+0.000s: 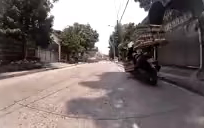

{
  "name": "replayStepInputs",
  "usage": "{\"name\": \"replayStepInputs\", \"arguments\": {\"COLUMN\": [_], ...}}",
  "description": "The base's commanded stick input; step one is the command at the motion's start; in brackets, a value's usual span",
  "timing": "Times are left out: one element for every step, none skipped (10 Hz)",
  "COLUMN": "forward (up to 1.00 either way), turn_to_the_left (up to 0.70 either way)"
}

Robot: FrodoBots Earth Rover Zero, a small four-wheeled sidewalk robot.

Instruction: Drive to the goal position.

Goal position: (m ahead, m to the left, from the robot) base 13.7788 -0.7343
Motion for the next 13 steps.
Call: {"name": "replayStepInputs", "arguments": {"forward": [1.00, 1.00, 1.00, 1.00, 1.00, 1.00, 1.00, 1.00, 1.00, 1.00, 1.00, 1.00, 1.00], "turn_to_the_left": [0.00, 0.00, 0.00, 0.00, 0.06, 0.21, 0.24, 0.04, 0.01, 0.00, 0.00, 0.00, 0.00]}}
